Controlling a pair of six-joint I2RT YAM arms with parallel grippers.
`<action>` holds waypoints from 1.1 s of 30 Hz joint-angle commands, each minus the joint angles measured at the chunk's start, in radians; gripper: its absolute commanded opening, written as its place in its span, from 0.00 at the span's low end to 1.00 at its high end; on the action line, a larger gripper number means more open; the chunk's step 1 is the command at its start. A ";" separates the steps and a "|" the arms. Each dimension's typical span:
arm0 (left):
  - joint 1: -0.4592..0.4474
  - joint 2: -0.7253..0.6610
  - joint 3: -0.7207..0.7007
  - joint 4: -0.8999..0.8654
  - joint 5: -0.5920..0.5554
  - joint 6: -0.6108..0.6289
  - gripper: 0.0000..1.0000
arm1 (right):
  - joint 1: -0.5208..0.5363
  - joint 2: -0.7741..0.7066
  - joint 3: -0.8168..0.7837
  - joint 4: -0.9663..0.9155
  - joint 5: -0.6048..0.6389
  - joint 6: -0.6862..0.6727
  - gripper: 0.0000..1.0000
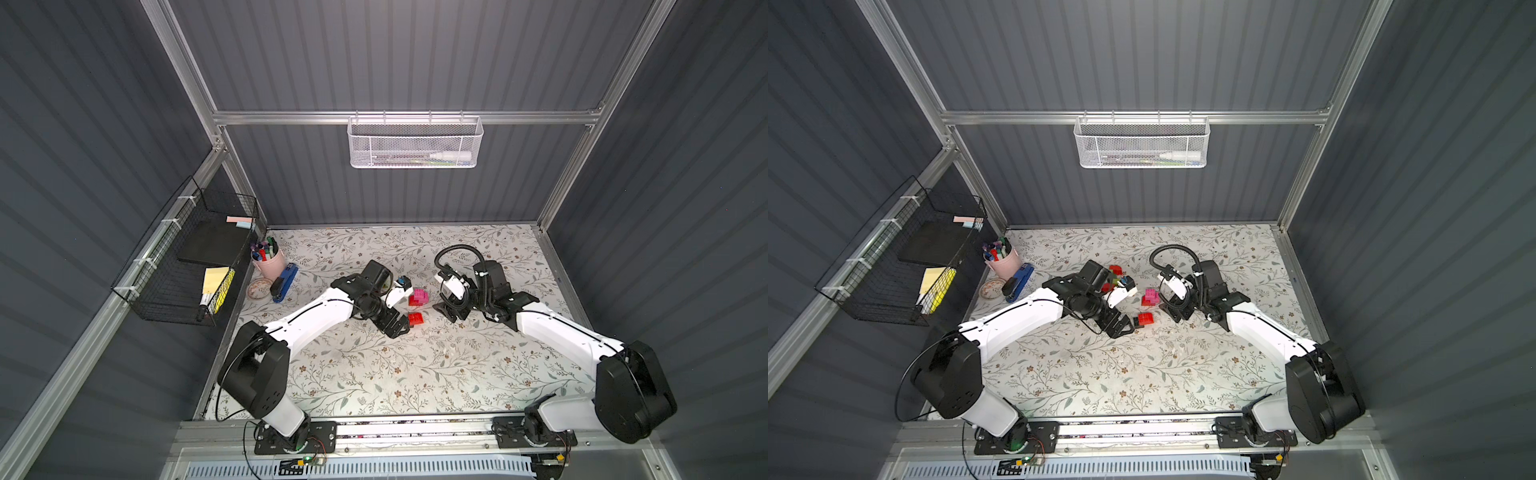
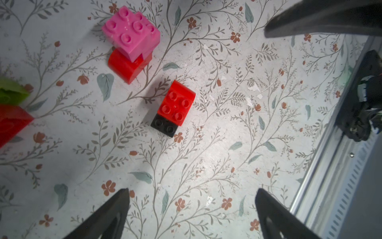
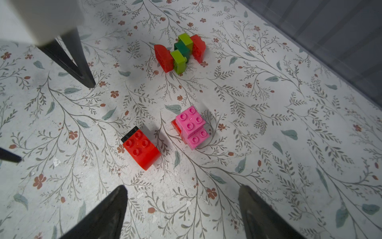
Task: Assemble the letter s with lego
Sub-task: Pick up the lego brick from the center of the board.
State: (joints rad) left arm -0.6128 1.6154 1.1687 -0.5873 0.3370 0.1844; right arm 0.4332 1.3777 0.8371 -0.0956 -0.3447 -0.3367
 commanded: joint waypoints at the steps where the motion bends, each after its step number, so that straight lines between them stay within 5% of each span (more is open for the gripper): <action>1: -0.019 0.035 0.034 0.027 -0.064 0.110 0.95 | -0.005 -0.030 -0.038 0.070 -0.023 0.186 0.87; 19: -0.063 0.235 0.078 0.166 -0.083 0.298 0.80 | -0.068 -0.143 -0.232 0.161 -0.037 0.591 0.89; 33: -0.064 0.293 0.079 0.216 -0.102 0.319 0.60 | -0.097 -0.192 -0.308 0.170 -0.010 0.679 0.89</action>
State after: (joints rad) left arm -0.6716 1.8908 1.2198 -0.3805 0.2417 0.4847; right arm 0.3428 1.2087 0.5346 0.0559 -0.3634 0.3145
